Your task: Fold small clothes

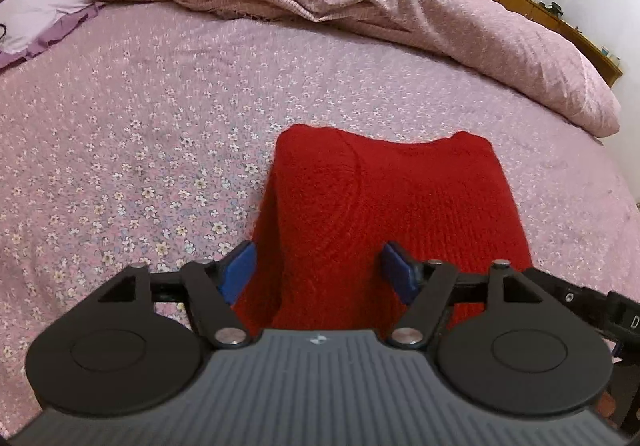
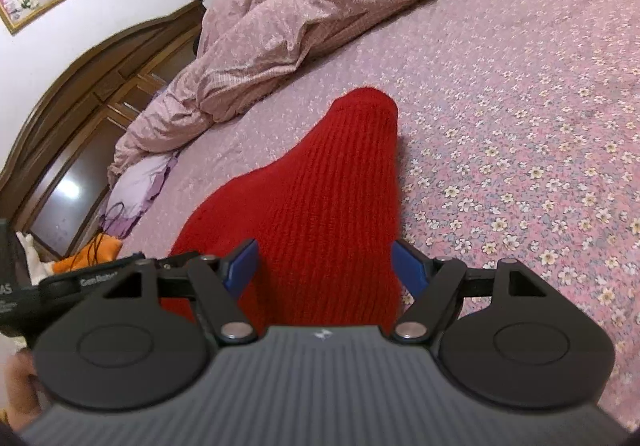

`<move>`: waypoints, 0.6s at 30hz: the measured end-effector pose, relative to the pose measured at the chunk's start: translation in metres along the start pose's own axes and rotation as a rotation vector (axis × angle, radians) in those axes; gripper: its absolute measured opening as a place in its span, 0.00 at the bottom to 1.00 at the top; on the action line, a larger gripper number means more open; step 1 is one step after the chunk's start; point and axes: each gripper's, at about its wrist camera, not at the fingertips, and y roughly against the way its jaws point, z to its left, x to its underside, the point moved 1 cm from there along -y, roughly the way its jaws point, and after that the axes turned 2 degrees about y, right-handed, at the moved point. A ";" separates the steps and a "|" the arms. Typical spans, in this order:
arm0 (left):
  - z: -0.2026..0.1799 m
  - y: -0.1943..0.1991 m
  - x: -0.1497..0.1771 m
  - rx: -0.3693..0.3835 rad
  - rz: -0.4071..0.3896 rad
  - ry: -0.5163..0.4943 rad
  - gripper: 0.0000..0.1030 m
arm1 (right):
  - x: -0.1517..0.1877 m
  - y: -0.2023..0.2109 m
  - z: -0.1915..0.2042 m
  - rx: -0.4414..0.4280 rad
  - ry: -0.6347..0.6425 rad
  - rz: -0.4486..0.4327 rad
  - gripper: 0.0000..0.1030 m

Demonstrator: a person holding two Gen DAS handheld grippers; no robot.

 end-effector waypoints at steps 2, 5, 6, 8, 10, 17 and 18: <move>0.003 -0.007 -0.002 0.003 0.009 0.008 0.80 | -0.001 -0.008 -0.001 -0.007 -0.002 0.013 0.76; 0.009 -0.017 -0.006 0.038 0.031 0.029 0.82 | -0.004 -0.018 -0.001 -0.010 -0.006 0.031 0.82; 0.011 -0.020 -0.006 0.053 0.038 0.037 0.82 | -0.004 -0.022 -0.002 -0.009 -0.005 0.037 0.83; 0.017 -0.026 -0.007 0.087 0.052 0.060 0.84 | -0.004 -0.028 -0.001 -0.007 -0.001 0.047 0.86; 0.024 -0.033 -0.007 0.134 0.070 0.101 0.85 | -0.004 -0.034 -0.001 -0.005 0.005 0.054 0.87; 0.040 -0.054 -0.004 0.255 0.113 0.203 0.88 | -0.005 -0.061 -0.024 -0.110 -0.103 0.134 0.93; 0.041 -0.056 -0.004 0.270 0.115 0.208 0.88 | -0.005 -0.065 -0.028 -0.135 -0.135 0.148 0.93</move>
